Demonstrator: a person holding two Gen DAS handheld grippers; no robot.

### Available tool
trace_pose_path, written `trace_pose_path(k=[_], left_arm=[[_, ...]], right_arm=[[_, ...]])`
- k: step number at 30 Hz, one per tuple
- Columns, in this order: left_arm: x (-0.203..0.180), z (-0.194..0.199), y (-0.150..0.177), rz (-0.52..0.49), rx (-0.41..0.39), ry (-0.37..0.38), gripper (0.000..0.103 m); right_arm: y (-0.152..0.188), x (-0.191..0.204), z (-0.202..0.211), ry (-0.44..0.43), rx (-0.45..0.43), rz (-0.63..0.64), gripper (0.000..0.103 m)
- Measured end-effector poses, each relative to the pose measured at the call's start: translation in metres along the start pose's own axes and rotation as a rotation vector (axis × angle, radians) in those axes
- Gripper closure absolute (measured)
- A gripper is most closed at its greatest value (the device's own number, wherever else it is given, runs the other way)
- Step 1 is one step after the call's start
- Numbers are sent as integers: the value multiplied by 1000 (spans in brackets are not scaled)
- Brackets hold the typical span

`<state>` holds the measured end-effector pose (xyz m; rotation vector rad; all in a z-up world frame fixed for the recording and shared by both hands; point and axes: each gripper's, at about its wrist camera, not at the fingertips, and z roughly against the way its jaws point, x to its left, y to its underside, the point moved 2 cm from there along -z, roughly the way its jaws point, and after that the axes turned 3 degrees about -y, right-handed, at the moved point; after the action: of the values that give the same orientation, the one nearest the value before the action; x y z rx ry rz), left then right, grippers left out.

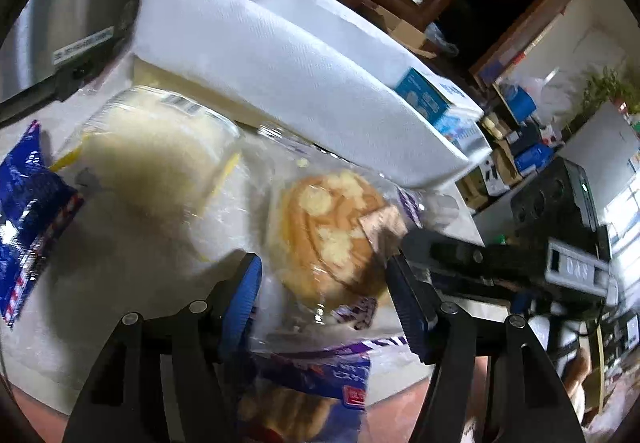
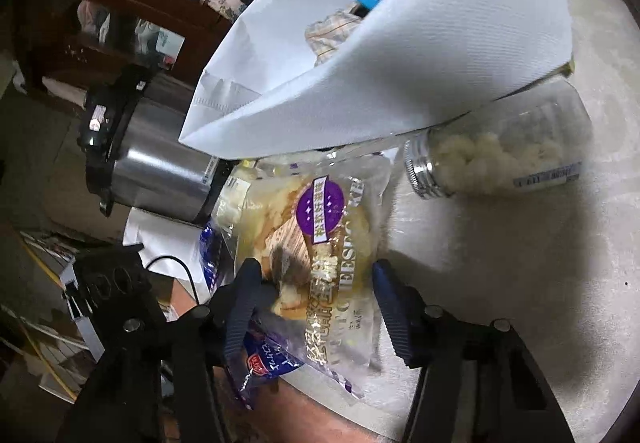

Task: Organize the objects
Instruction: 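Grasp the bagged bun with both grippers and lift it, then lower the bun into the white bin and open both grippers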

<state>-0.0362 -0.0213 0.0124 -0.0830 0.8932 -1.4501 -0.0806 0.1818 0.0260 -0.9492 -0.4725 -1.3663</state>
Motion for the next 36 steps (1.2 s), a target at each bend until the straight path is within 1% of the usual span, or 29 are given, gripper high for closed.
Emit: trace_pose_path(k=[3, 5, 9, 10, 12, 16, 21, 24, 26, 28, 29, 30, 31, 32, 33, 34, 35, 36], left_arm=[[-11, -3, 2, -67, 3, -40, 31], [-21, -5, 5, -119, 1, -72, 30], [-36, -1, 11, -194, -26, -97, 30], [-40, 2, 12, -213, -46, -114, 30], [-45, 11, 13, -225, -90, -124, 30], [-50, 36, 10, -233, -203, -113, 30], [-66, 65, 6, -279, -295, -123, 30], [-85, 76, -11, -312, -349, -135, 30], [-89, 82, -26, -324, -372, -140, 30], [-95, 82, -46, -319, -401, -137, 30], [-97, 83, -57, -317, -426, -139, 30], [-101, 80, -69, -330, -445, -157, 31], [-100, 74, -85, -353, -449, -203, 36], [-96, 68, -98, -337, -441, -249, 43], [-88, 63, -107, -293, -420, -296, 60], [-80, 58, -113, -250, -394, -313, 68], [-70, 54, -115, -213, -370, -293, 69], [-66, 54, -113, -201, -367, -274, 69]], right_arm=[[-1, -1, -2, 5, 0, -10, 52], [0, 5, -4, 24, -6, 15, 52], [5, 25, -7, 139, -36, 120, 51], [7, 29, -7, 154, -44, 142, 51], [10, 37, -5, 162, -68, 170, 50], [13, 56, 11, 142, -137, 217, 50], [18, 85, 34, 127, -218, 276, 50], [13, 104, 45, 88, -258, 309, 50], [2, 114, 50, 70, -273, 315, 50], [-12, 123, 56, 57, -298, 304, 50], [-25, 128, 60, 49, -319, 303, 50], [-37, 132, 61, 41, -337, 313, 50], [-57, 135, 60, 20, -367, 327, 50], [-66, 131, 60, 28, -375, 309, 52], [-74, 124, 58, 54, -367, 268, 52], [-78, 112, 57, 63, -357, 221, 52], [-78, 102, 58, 32, -353, 199, 52], [-75, 97, 60, 25, -360, 199, 52]])
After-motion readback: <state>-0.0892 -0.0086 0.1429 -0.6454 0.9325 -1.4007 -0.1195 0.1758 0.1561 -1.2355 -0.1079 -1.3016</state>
